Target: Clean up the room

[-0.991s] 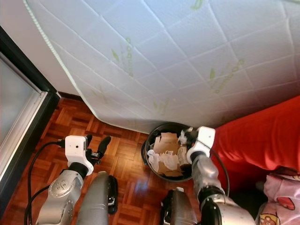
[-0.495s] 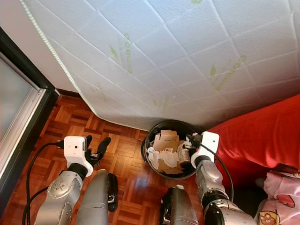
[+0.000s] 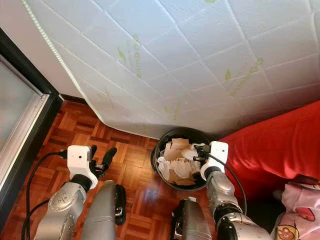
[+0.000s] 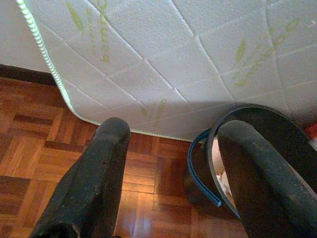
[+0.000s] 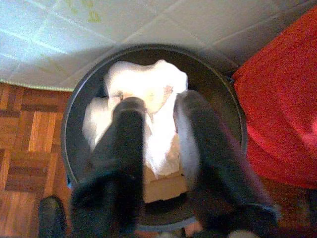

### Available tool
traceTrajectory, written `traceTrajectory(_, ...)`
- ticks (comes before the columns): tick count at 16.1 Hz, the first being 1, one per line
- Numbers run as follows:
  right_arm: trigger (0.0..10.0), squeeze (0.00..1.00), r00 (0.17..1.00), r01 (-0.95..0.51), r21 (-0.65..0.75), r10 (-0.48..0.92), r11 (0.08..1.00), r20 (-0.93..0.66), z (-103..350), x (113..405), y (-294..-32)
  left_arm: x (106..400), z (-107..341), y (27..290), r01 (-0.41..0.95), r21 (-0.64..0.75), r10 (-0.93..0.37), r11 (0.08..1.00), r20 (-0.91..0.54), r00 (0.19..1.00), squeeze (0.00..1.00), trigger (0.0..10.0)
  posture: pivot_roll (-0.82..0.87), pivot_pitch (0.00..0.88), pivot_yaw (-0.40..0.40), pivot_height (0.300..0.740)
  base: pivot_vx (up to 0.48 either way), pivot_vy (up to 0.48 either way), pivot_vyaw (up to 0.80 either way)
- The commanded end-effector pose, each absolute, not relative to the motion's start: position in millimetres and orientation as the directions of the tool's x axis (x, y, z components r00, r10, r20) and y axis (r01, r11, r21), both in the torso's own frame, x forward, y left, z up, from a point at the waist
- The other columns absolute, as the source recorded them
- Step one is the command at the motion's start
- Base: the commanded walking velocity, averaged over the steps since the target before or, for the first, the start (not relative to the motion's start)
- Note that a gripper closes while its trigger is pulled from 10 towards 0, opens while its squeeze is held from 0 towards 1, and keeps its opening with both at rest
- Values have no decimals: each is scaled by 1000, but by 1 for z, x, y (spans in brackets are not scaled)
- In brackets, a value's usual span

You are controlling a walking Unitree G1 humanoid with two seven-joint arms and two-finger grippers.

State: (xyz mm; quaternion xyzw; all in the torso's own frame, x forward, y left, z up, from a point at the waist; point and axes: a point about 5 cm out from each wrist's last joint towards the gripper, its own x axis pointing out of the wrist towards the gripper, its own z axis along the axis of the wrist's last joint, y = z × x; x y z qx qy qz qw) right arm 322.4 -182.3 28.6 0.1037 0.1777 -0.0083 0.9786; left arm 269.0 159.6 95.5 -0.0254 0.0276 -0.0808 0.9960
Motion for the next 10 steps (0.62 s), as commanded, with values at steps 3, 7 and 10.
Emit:
traceTrajectory(3,10000,1000,901,55,205,40,977,-433,9,307,-180,264,85,161,152,-59,-158,987,-100,982,0,10000,255,405,-58,657,0,0,0)
traceTrajectory(7,10000,1000,892,48,214,55,976,-449,6,304,-179,266,86,159,156,-63,-162,986,-98,982,0,10000,249,400,-59,657,0,0,0)
traceTrajectory(10,10000,0,890,68,208,35,976,-454,5,303,-184,265,72,165,145,-57,-152,988,-147,977,0,10000,245,369,-55,657,0,0,0)
